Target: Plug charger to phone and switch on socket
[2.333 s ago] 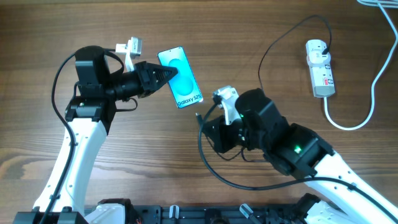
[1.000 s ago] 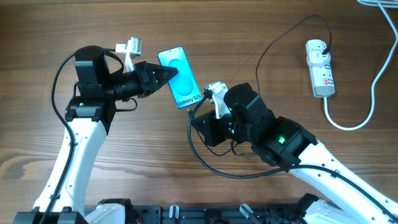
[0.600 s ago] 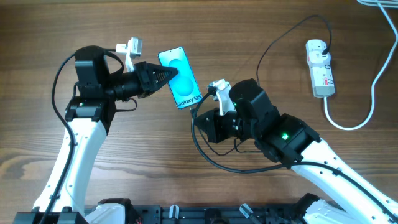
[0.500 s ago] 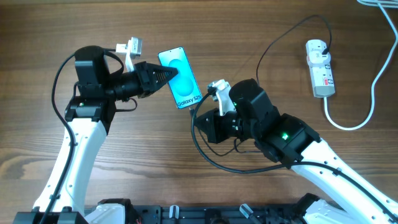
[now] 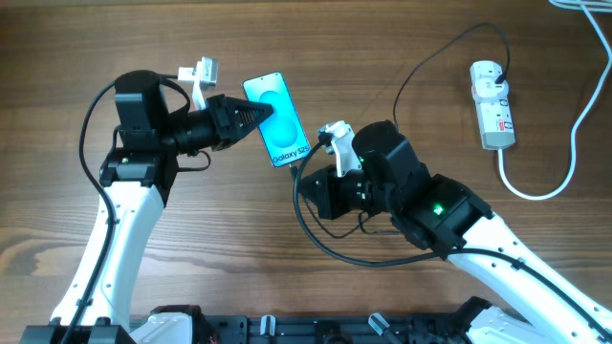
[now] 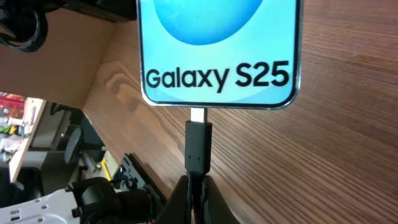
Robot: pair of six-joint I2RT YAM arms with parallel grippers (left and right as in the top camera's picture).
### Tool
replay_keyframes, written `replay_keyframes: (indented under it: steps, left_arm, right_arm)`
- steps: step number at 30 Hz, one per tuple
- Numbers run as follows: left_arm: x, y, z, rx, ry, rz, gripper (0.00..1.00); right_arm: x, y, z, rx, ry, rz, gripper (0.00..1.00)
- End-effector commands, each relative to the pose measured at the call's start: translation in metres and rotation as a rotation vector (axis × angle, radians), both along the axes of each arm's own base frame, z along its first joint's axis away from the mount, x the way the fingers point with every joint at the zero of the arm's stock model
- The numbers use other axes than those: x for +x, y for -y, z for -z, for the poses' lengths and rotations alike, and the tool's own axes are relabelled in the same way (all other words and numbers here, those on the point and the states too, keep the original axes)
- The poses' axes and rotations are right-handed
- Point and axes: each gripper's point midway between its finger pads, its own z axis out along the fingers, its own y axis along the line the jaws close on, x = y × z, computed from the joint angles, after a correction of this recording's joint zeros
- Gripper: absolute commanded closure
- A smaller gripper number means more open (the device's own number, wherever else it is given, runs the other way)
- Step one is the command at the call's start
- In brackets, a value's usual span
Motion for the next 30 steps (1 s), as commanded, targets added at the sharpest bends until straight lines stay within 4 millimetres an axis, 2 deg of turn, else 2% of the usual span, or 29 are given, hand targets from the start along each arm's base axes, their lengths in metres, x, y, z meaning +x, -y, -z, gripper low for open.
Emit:
replay_keyframes:
  steps: [1, 19, 27, 30]
  left_arm:
    - [-0.005, 0.003, -0.013, -0.010, 0.053, 0.037, 0.96]
    - [-0.006, 0.004, -0.013, -0.012, 0.054, 0.041, 0.96]
    - [-0.025, 0.012, -0.022, -0.064, 0.089, 0.166, 0.96]
    - [-0.033, 0.014, -0.027, -0.093, 0.090, 0.213, 0.96]
  right_arm:
    - [0.005, 0.002, -0.003, -0.008, 0.003, 0.028, 0.96]
    - [0.015, 0.004, -0.006, -0.012, 0.044, 0.066, 0.96]
    - [0.031, 0.002, -0.016, 0.015, 0.094, 0.125, 0.96]
    - [0.038, -0.003, -0.028, 0.057, 0.140, 0.131, 0.96]
